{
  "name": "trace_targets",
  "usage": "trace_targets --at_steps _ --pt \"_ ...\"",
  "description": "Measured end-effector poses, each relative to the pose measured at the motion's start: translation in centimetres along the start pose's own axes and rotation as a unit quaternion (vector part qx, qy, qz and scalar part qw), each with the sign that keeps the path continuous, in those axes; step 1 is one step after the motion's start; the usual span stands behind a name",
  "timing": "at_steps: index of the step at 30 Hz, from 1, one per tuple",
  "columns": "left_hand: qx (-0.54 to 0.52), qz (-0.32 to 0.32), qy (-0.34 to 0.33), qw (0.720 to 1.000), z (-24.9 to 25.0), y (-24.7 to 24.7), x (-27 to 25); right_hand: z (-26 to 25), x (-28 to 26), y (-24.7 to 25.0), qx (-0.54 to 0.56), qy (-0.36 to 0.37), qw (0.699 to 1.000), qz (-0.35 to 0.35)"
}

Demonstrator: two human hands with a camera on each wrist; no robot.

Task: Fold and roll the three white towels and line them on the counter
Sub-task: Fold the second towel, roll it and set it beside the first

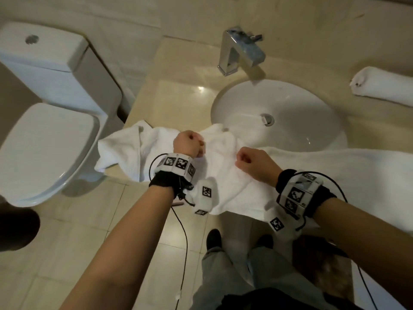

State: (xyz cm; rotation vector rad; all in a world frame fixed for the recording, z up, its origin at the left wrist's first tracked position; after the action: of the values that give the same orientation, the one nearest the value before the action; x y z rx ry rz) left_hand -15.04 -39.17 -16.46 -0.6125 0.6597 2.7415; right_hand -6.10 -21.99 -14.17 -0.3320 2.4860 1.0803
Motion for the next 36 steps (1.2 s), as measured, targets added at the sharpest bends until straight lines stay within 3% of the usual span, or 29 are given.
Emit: trace_targets --at_steps 1,4,6,9,12,14,16,18,21,26,28,31,33,36 --pt "-0.02 -0.004 0.017 1.0 -0.5 0.1 0.1 0.1 -0.1 0.1 0.021 0.003 1.0 0.001" --pt "0.103 -0.024 -0.032 0.994 0.5 -0.3 -0.1 -0.4 -0.2 0.1 0.046 0.03 0.998 -0.01" --pt "0.142 -0.073 -0.037 0.986 1.5 -1.1 -1.0 -1.3 -0.3 0.1 0.053 0.058 0.997 -0.021" --pt "0.098 -0.146 0.023 0.984 1.8 -2.9 -1.8 -2.4 -0.7 0.3 0.067 0.09 0.993 -0.027" --pt "0.015 -0.232 0.123 0.965 1.1 -4.7 -2.7 -2.9 -1.2 1.0 0.084 0.122 0.989 -0.021" --pt "-0.097 -0.287 0.167 0.938 0.9 -5.8 -3.0 -3.0 -1.6 1.4 0.081 0.135 0.987 -0.028" --pt "-0.26 -0.297 0.19 0.899 0.9 -6.1 -2.9 -2.7 -1.9 1.6 0.076 0.136 0.987 -0.031" --pt "-0.37 -0.265 0.204 0.867 0.8 -5.7 -2.4 -2.1 -2.0 2.0 0.077 0.126 0.989 -0.007" --pt "-0.363 -0.218 0.186 0.886 0.5 -4.6 -1.8 -1.2 -1.6 1.7 0.049 0.1 0.994 0.001" --pt "-0.381 -0.143 0.132 0.904 0.7 -2.5 -0.7 0.0 -1.9 -2.5 -0.098 0.08 0.98 -0.151" --pt "-0.331 -0.094 0.102 0.933 0.2 -1.3 -0.1 0.2 -2.2 -3.4 -0.154 0.108 0.972 -0.14" --pt "-0.156 -0.049 0.038 0.986 0.2 0.3 -0.6 0.1 -2.6 -3.7 -0.199 0.139 0.965 -0.098" --pt "-0.058 -0.065 0.019 0.996 0.0 0.6 -1.7 -0.4 -3.2 -4.1 -0.235 0.163 0.954 -0.089" --pt "0.018 -0.151 0.071 0.986 -1.3 -0.2 -4.5 -0.8 -4.1 -5.3 -0.313 0.181 0.927 -0.105"
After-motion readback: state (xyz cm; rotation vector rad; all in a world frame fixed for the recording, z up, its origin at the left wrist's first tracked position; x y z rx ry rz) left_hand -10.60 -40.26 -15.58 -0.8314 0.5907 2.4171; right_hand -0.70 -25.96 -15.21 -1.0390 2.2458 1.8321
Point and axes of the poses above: each hand's wrist, its own x-axis towards the middle knuckle, its own y-axis out of the back of the hand, z = x × y, the point moved 7 cm from there along x, towards the middle knuckle, and after that the axes turned 7 degrees about -z, right-handed, at the moved point
